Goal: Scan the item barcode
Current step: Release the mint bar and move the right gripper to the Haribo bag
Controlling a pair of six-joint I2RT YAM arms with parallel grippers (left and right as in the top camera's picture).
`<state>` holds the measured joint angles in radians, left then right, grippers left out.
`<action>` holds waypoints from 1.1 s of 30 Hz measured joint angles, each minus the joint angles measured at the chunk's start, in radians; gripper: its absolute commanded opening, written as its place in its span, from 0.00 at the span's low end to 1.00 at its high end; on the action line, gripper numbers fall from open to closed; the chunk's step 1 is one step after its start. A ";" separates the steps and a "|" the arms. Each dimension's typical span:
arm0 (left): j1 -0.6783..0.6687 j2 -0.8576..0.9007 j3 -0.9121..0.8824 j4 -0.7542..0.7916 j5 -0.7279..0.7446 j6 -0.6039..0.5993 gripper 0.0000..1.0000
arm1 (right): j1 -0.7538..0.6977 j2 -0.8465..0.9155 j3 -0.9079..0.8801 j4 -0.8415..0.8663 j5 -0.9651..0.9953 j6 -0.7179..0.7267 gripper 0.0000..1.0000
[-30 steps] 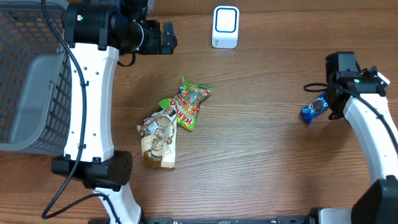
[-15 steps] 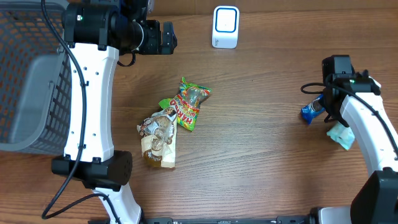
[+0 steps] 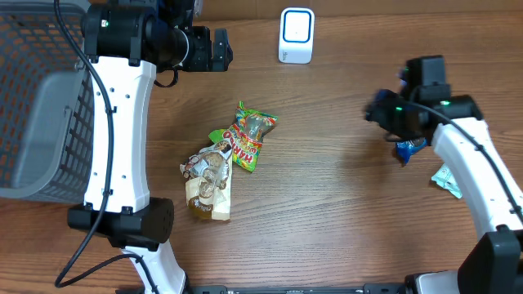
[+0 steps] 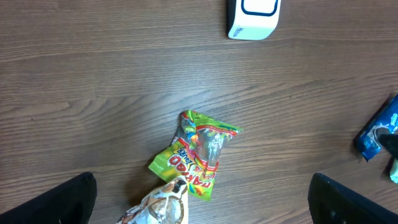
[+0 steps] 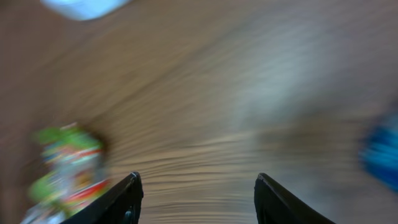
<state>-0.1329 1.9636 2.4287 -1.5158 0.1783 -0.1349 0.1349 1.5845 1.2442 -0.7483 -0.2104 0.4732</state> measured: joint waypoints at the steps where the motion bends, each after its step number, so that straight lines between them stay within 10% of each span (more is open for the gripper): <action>1: 0.000 0.000 0.000 0.000 0.000 0.000 1.00 | 0.030 0.000 0.000 0.029 -0.023 0.010 0.56; 23: 0.000 0.000 0.000 0.000 0.000 0.000 1.00 | 0.438 0.329 0.005 0.419 -0.035 0.282 0.65; 33: 0.000 0.000 0.000 0.000 0.000 0.000 1.00 | 0.490 0.451 0.007 0.555 -0.037 0.315 0.55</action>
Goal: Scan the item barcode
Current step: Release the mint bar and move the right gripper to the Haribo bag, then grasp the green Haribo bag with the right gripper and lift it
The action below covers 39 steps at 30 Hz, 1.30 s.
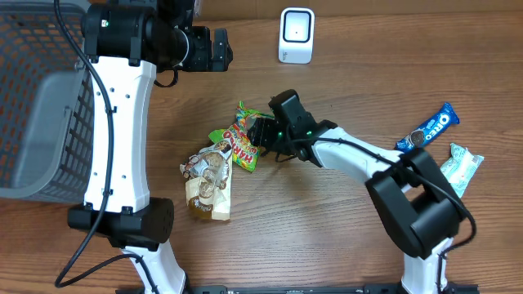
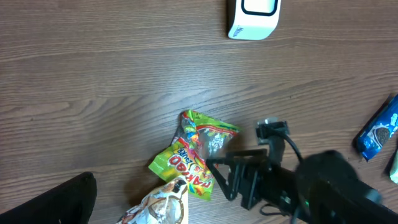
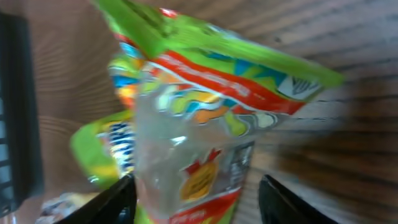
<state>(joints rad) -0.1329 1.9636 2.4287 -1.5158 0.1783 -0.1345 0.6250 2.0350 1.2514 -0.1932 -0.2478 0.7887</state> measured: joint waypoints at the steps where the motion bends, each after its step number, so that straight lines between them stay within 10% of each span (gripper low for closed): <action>1: 0.000 0.000 0.000 0.000 0.000 0.000 1.00 | 0.000 0.012 0.000 0.004 0.000 0.005 0.50; 9: 0.000 0.000 0.000 0.000 0.000 0.000 1.00 | 0.001 0.030 0.018 -0.030 -0.018 0.026 0.06; 21: 0.000 0.000 0.000 0.000 0.000 0.000 1.00 | -0.179 -0.103 0.023 -0.462 -0.080 -0.194 0.04; 28: 0.000 0.000 0.000 0.000 0.000 0.000 1.00 | -0.243 -0.170 0.023 -0.608 -0.022 -0.475 0.53; 33: 0.000 0.000 0.000 0.000 0.000 0.000 1.00 | -0.239 -0.170 0.023 -0.625 0.007 -0.541 0.57; 39: 0.000 0.000 0.000 0.000 0.000 0.000 1.00 | -0.236 -0.170 0.022 -0.552 0.011 -0.291 0.60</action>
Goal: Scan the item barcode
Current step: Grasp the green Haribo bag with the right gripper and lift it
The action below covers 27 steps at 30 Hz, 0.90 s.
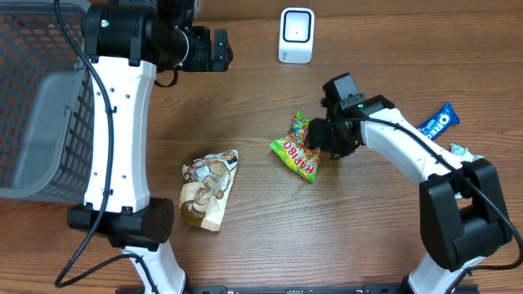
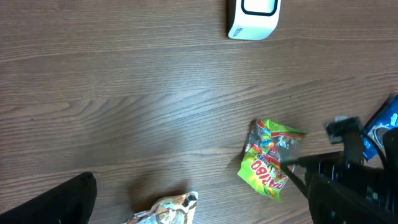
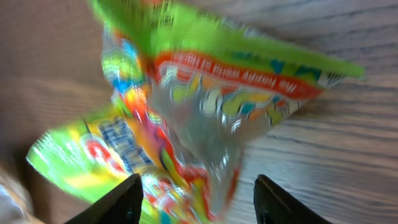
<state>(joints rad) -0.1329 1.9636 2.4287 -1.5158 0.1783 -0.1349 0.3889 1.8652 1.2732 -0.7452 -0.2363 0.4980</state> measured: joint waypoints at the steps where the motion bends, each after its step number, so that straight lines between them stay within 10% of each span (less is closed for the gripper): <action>1: 0.000 0.000 0.000 0.000 0.000 0.000 1.00 | 0.003 0.000 -0.003 0.034 0.005 0.058 0.61; 20: 0.000 0.000 0.000 0.000 0.000 0.000 1.00 | 0.182 0.070 -0.085 0.258 0.248 0.449 0.69; 23: 0.000 0.000 0.000 0.000 0.000 0.000 1.00 | 0.193 0.084 -0.076 0.283 0.222 0.449 0.58; 27: 0.000 0.000 0.000 0.000 0.000 0.000 1.00 | 0.192 0.092 -0.072 0.280 0.164 0.438 0.04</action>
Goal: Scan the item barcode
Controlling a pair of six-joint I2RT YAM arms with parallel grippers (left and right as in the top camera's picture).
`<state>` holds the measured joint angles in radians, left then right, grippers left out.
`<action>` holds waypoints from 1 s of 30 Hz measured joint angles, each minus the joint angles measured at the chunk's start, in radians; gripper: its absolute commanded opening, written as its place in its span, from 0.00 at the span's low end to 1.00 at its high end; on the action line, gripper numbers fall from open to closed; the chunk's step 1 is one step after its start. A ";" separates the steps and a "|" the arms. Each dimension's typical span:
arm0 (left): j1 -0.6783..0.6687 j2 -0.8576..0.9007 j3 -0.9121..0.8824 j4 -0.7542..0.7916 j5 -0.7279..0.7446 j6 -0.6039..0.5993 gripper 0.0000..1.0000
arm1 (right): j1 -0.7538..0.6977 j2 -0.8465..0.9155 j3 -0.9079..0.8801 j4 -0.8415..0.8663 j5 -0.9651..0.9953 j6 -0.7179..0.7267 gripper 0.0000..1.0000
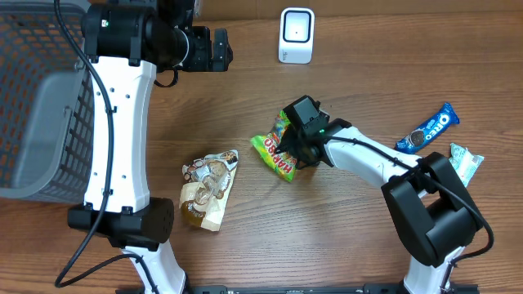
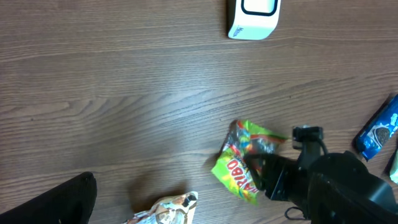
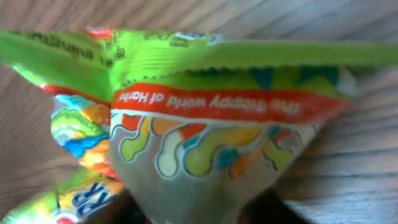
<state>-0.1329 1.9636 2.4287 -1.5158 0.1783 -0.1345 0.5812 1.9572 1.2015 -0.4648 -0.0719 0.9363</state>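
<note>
My right gripper (image 1: 297, 147) is shut on a green Haribo gummy bag (image 1: 274, 155) near the middle of the table. In the right wrist view the bag (image 3: 205, 130) fills the frame, its clear window pinched between the dark fingers at the bottom edge. The left wrist view shows the same bag (image 2: 239, 165) below the white barcode scanner (image 2: 254, 17). That scanner (image 1: 296, 35) stands at the table's far edge. My left gripper (image 1: 214, 49) hangs high at the back left, open and empty.
A brown-and-white snack packet (image 1: 208, 189) lies left of the bag. An Oreo pack (image 1: 427, 128) and a pale green packet (image 1: 463, 163) lie at the right. A grey wire basket (image 1: 41, 114) stands at the left edge.
My right gripper, still shut on the Haribo bag, has moved a little to the left with it. The left arm has not moved.
My right gripper was open at the right near the Oreo pack, with the Haribo bag lying against the brown packet. Then it was at the bag. Later it held the bag farther right, apart from the packet, and now slightly back to the left.
</note>
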 measured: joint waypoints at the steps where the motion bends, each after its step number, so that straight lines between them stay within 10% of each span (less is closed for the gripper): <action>1: 0.000 0.000 0.000 0.000 0.000 0.000 1.00 | -0.002 0.000 0.000 0.000 -0.019 -0.005 0.04; 30: 0.000 0.000 0.000 0.000 0.000 0.000 1.00 | -0.485 -0.185 -0.024 0.051 -1.388 -0.259 0.04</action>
<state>-0.1329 1.9636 2.4287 -1.5158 0.1783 -0.1349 0.0959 1.7718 1.1774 -0.4137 -1.4601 0.6773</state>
